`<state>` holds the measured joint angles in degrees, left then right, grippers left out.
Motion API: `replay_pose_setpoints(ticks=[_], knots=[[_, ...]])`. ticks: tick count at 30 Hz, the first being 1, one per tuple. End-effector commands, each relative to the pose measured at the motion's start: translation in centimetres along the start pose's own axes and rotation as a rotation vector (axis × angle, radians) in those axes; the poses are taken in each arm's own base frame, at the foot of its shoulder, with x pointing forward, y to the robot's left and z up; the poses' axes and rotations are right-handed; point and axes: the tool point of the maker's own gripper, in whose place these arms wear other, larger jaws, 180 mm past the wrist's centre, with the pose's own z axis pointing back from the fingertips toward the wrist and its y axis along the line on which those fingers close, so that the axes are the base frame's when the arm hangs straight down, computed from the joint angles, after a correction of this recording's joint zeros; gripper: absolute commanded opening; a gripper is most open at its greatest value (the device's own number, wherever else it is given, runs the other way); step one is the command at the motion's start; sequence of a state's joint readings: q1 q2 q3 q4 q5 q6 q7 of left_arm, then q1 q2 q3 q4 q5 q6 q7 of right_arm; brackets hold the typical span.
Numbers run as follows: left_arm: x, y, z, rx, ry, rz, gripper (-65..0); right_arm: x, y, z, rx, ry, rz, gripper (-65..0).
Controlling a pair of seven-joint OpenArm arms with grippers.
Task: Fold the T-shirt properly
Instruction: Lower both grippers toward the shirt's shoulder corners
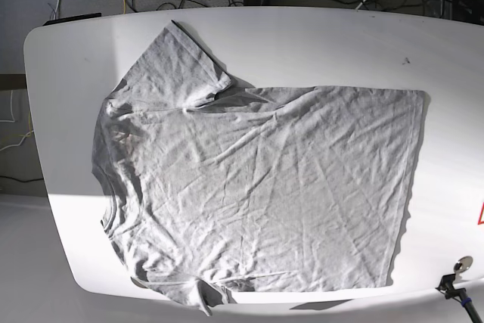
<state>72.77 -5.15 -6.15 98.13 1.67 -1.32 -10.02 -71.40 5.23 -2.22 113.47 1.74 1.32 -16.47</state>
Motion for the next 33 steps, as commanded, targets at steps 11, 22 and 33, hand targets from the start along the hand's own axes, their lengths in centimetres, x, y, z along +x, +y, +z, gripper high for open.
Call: replay_pose_setpoints(ticks=[11, 22, 33], knots=[[8.4, 2.8, 0.4, 0.074, -0.187, -0.037, -63.1, 3.9, 0.4, 0.4, 0.001, -0.161, -0.016, -63.7], [13.7, 3.9, -1.8, 0.041, -0.357, 0.067, -63.1, 11.0, 0.1, -0.4, -0.001, -0.425, -0.002, -63.7], [19.4, 8.1, -2.5, 0.084, -0.548, 0.155, -48.1, 17.6, -3.6, 0.4, -0.048, -0.680, -0.077, -63.0]])
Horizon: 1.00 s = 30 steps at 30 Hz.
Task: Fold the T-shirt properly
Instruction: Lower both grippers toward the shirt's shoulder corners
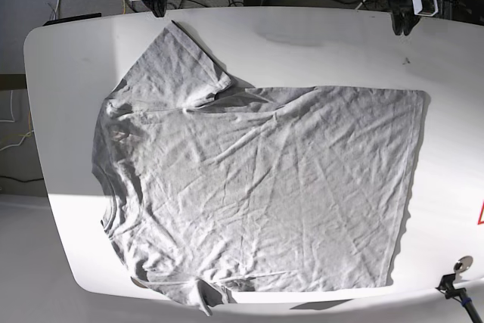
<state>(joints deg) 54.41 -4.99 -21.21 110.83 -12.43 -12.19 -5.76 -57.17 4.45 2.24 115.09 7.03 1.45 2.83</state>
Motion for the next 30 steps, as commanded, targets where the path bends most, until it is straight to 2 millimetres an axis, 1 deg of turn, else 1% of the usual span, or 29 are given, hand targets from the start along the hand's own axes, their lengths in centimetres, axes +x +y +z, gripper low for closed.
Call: replay_pose_setpoints(ticks=[1, 2, 3, 5, 8, 10, 12, 14, 17, 18, 19, 21, 23, 26, 28, 30], knots=[[1.2, 0.5, 0.0, 0.009, -0.047, 0.006, -42.7, 2.0, -0.7, -0.4, 0.004, -0.069, -0.029, -63.0], [1.6, 0.6, -0.2, 0.012, -0.059, 0.006, -38.6, 2.2, -0.8, -0.7, 0.008, -0.073, -0.051, -62.5], [1.8, 0.8, -0.4, 0.018, -0.068, 0.005, -36.0, 2.3, -0.9, -1.1, 0.010, -0.067, -0.075, -60.6], [2.3, 1.0, -0.7, 0.024, -0.083, 0.005, -35.6, 2.5, -1.0, -1.7, 0.020, -0.057, -0.117, -52.7], [2.5, 1.1, -1.1, 0.028, -0.083, 0.005, -34.9, 3.0, -1.1, -2.1, 0.037, -0.064, -0.209, -39.9], [2.4, 1.2, -1.8, 0.031, -0.062, 0.008, -34.7, 3.3, -1.2, -2.3, 0.045, -0.072, -0.296, -33.4], [2.3, 0.9, -2.3, 0.013, -0.044, 0.021, -32.0, 3.5, -1.2, -2.4, 0.054, -0.078, -0.398, -29.0], [2.6, 0.0, -2.8, -0.043, -0.048, 0.064, -31.1, 3.6, -1.2, -2.4, 0.059, -0.079, -0.493, -27.2], [3.3, 0.1, -3.4, -0.068, -0.049, 0.091, -31.1, 3.6, -0.8, -2.7, 0.087, -0.056, -0.620, -27.4], [3.5, 0.5, -3.6, -0.061, -0.047, 0.094, -31.1, 3.4, -0.3, -3.0, 0.108, -0.030, -0.665, -27.5], [3.6, 1.0, -3.9, -0.053, -0.041, 0.097, -31.1, 3.5, -0.3, -3.3, 0.120, -0.016, -0.694, -27.5], [4.2, 2.1, -4.4, -0.036, -0.034, 0.104, -31.1, 3.6, -1.0, -3.5, 0.121, 0.006, -0.742, -27.7], [5.0, 3.0, -4.9, -0.027, -0.040, 0.102, -31.1, 4.0, -0.9, -4.2, 0.147, 0.031, -0.754, -27.7], [5.6, 4.3, -5.5, -0.012, -0.018, 0.078, -31.1, 3.8, -1.6, -4.5, 0.137, 0.053, -0.761, -27.7], [5.9, 5.0, -5.8, 0.003, -0.007, 0.071, -31.1, 3.3, -1.8, -4.4, 0.136, 0.079, -0.783, -27.7], [6.2, 5.4, -6.0, 0.009, -0.003, 0.066, -31.1, 2.6, -1.4, -4.3, 0.149, 0.119, -0.804, -27.7]])
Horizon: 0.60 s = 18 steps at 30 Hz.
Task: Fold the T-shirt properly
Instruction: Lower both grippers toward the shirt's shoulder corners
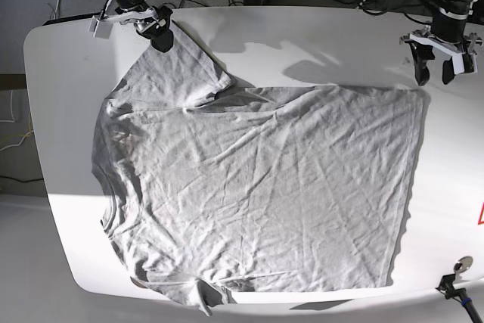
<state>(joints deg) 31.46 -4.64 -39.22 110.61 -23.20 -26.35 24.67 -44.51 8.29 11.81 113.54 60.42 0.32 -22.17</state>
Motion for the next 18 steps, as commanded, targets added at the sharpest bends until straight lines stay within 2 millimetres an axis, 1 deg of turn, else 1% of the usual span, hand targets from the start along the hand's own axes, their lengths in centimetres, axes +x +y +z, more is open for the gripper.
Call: replay_pose_setpoints(ticks=[1, 5, 8, 18], knots=[[1.1, -0.2, 0.0, -0.016, -0.028, -0.014, -31.1, 0.0, 0.2, 0.4, 0.016, 0.006, -0.008, -27.7], [1.1, -0.1, -0.1, -0.014, -0.019, -0.018, -31.1, -1.0, -0.6, 0.4, -0.036, 0.037, -0.053, -27.7], [1.1, -0.2, -0.2, -0.017, -0.019, -0.018, -31.1, -1.7, -0.6, 0.5, -0.038, 0.057, -0.069, -27.7], [0.9, -0.1, -0.1, -0.013, -0.014, -0.020, -31.1, -3.6, -3.4, 0.3, -0.108, 0.105, -0.105, -27.7]])
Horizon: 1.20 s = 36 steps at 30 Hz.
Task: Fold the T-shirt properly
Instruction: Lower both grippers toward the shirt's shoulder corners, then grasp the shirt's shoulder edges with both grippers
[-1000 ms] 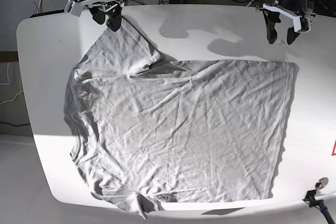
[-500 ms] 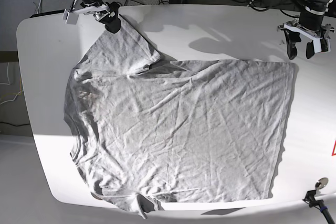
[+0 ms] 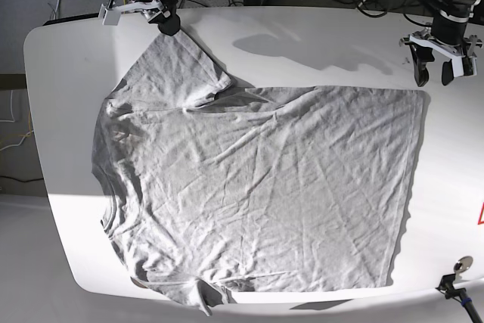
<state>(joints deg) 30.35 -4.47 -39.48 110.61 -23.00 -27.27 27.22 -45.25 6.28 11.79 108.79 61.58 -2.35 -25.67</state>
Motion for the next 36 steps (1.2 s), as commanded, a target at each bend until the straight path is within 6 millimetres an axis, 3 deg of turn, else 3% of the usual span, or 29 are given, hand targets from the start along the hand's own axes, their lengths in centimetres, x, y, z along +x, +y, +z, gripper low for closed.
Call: replay_pose_setpoints(ticks=[1, 10, 15, 20, 30, 32, 36], knots=[[1.2, 0.1, 0.3, -0.004, -0.040, -0.014, -31.1, 0.0, -0.3, 0.0, -0.004, 0.004, 0.002, -27.7], [1.1, 0.1, 0.3, -0.004, -0.039, -0.014, -31.1, -1.4, 1.7, -1.1, 0.051, 0.046, -0.011, -27.7], [1.1, 0.1, 0.3, -0.004, -0.039, -0.014, -31.1, -0.9, 2.5, -1.6, 0.071, 0.029, -0.019, -27.7], [1.1, 0.1, 0.3, -0.004, -0.039, -0.014, -31.1, 0.4, 2.8, -1.9, 0.079, 0.011, 0.015, -27.8], [1.1, 0.1, 0.3, -0.003, -0.038, -0.017, -31.1, 0.1, 1.8, -2.6, 0.059, 0.023, -0.001, -28.2], [1.2, 0.1, 0.3, -0.004, -0.040, -0.017, -31.1, 0.0, 1.9, -2.6, 0.059, 0.023, -0.002, -34.7], [1.3, 0.1, 0.2, -0.004, -0.043, -0.017, -31.1, 0.0, 1.8, -2.6, 0.058, 0.023, -0.004, -63.4]])
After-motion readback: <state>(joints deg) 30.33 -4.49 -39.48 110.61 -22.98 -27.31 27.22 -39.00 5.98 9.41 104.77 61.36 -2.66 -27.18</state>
